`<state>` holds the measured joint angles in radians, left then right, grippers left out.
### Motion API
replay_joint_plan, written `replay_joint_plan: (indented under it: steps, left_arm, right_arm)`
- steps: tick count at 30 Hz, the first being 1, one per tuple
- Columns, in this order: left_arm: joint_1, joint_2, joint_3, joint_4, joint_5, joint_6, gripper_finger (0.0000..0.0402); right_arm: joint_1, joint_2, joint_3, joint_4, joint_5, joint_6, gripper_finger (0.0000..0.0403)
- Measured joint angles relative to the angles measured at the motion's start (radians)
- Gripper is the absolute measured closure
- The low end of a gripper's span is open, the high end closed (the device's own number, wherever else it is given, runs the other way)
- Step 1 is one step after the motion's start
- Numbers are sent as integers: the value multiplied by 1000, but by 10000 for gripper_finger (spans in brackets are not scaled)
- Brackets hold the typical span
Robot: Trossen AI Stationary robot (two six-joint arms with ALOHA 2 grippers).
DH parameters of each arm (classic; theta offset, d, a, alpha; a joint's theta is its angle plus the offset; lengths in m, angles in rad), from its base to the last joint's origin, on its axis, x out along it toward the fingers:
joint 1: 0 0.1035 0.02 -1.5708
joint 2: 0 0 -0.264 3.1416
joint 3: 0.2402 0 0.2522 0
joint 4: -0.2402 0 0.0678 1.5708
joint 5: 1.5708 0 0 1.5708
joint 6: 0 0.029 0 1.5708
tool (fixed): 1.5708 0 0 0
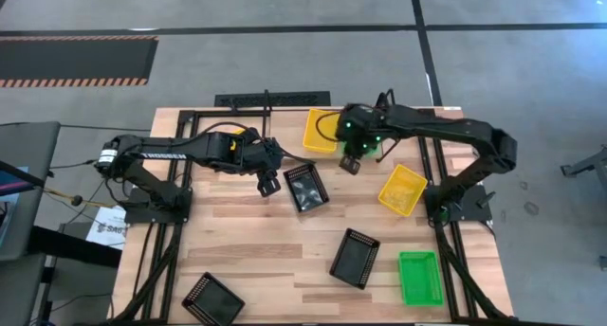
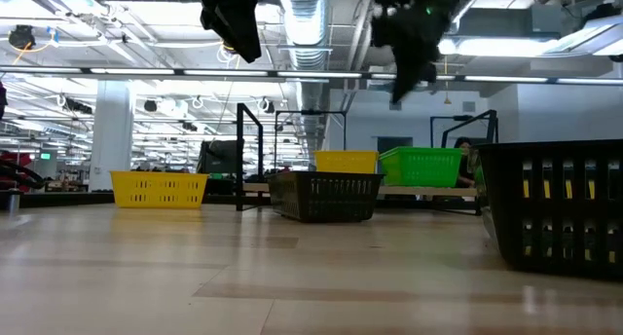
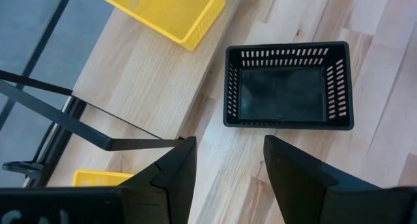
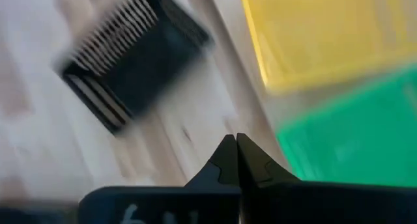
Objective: Stack baskets on shelf by color
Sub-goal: Adjust the yellow bin on the shelf
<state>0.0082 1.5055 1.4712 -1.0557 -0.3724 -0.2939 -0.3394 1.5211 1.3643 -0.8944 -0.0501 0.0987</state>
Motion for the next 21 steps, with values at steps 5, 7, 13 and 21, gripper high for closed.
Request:
replay_joint_plan:
  steps: [5,7,13,21]
  left_arm:
    - [0,0,0,0,0,-7,235]
    - [0,0,0,0,0,-12,235]
    - [0,0,0,0,1,-25,235]
    - [0,0,0,0,10,-25,235]
  right_arm:
    - [-39,54,25,127,-100,-36,403]
    - [-56,107,40,150,-107,-66,403]
    - [-97,296,146,144,-133,-129,403]
    - [-115,457,340,37,-135,-213,403]
